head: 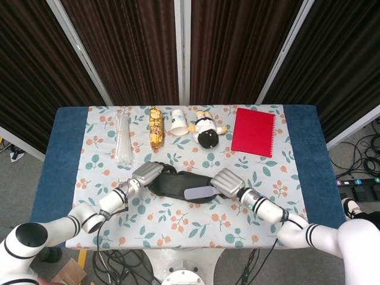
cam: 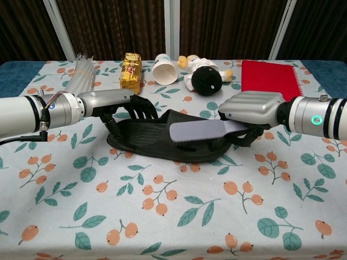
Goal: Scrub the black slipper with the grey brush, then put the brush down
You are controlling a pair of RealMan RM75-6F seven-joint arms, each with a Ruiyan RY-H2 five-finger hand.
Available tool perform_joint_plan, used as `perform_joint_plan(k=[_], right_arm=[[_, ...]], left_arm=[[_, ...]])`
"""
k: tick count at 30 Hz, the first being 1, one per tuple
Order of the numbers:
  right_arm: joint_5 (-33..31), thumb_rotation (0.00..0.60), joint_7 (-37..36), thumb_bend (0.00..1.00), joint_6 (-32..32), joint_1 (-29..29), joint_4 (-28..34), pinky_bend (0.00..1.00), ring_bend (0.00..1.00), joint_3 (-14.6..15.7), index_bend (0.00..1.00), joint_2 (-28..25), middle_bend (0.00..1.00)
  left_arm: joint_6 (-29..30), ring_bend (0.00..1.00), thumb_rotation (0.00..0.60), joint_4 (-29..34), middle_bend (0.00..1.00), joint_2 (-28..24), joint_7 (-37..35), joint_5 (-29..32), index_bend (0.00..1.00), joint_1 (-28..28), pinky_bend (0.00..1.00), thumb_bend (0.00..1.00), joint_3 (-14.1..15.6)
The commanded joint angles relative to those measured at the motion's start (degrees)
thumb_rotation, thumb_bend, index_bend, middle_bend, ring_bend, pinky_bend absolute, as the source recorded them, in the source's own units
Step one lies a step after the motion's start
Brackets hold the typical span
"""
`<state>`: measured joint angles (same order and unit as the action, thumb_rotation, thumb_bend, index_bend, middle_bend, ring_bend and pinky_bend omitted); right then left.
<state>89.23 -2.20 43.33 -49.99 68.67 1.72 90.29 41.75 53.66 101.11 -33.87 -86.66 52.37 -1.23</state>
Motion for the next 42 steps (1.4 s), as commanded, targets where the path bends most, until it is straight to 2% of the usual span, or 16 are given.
perform_joint_plan(k=[1,6,12,15,19,26,31,33,36,38,42], right_arm=[[1.51,0.600,-0.06,0.55,2.14,1.07,2.29,1.00,1.00,1.16,1.00,-2.06,1.00],[-1.00,0.600,-1.77,0.55,3.90,1.20,-0.09,1.00,1.00,-2.17,1.00,-1.74,1.00],[-4.30,0.600,-0.25,0.55,-0.58,-1.17,-6.17,1.00,1.00,-4.57,1.00,2.15,1.00],[-4.41,0.600,1.22,0.55,-2.36,-1.97,-7.23,1.00,1.00,-4.14,1.00,3.84,1.00],[-2.87,0.600,1.00,0.55,-2.93,-1.91,-5.23,1.00,1.00,-2.24,1.00,3.58,1.00],[-0.56,0.600,0.48,0.55,-1.24,-0.32,1.19,1.00,1.00,0.65,1.00,-0.35,1.00],[0.41,0.600,-0.75,0.55,2.68,1.38,5.13,1.00,1.00,0.89,1.00,-3.96,1.00],[0.03,0.600,-1.64,0.55,4.99,2.50,5.74,1.00,1.00,0.31,1.00,-5.92,1.00],[-2.40,0.600,-1.22,0.56,5.94,3.81,4.87,1.00,1.00,-0.82,1.00,-8.23,1.00],[-4.21,0.600,-0.28,0.53,5.63,4.37,3.91,1.00,1.00,-1.47,1.00,-9.04,1.00],[-7.12,0.600,3.50,0.40,4.13,4.96,1.22,1.00,1.00,-2.05,1.00,-8.37,0.99]], left_arm=[[0.00,0.29,0.600,0.17,0.48,-0.06,0.26,0.10,0.35,0.02,0.28,0.05,-0.05],[0.14,0.29,0.600,1.00,0.48,-0.44,1.14,0.28,0.35,0.07,0.27,0.05,-0.18],[-0.30,0.29,0.600,1.48,0.48,-0.60,1.96,0.80,0.35,0.06,0.28,0.05,-0.26],[-0.67,0.29,0.600,1.46,0.48,-0.53,1.72,1.19,0.35,0.07,0.28,0.05,-0.41],[-0.80,0.29,0.600,1.17,0.48,-0.54,1.55,1.19,0.35,0.07,0.28,0.05,-0.34],[-0.72,0.29,0.600,0.78,0.48,-0.45,1.30,0.94,0.35,0.21,0.27,0.05,-0.28],[-0.13,0.29,0.600,1.27,0.48,-0.72,2.03,0.71,0.34,0.06,0.27,0.05,-0.16],[-0.16,0.27,0.600,2.27,0.45,-1.43,2.52,0.78,0.29,-0.08,0.27,0.05,-0.03],[-0.98,0.13,0.600,5.53,0.24,-3.76,3.69,0.93,0.17,0.16,0.23,0.05,0.11],[0.16,0.06,0.600,7.77,0.12,-5.04,5.23,1.34,0.13,-0.35,0.16,0.05,-0.31],[2.19,0.03,0.600,12.23,0.09,-7.42,8.96,3.52,0.12,-1.97,0.10,0.05,-1.46]])
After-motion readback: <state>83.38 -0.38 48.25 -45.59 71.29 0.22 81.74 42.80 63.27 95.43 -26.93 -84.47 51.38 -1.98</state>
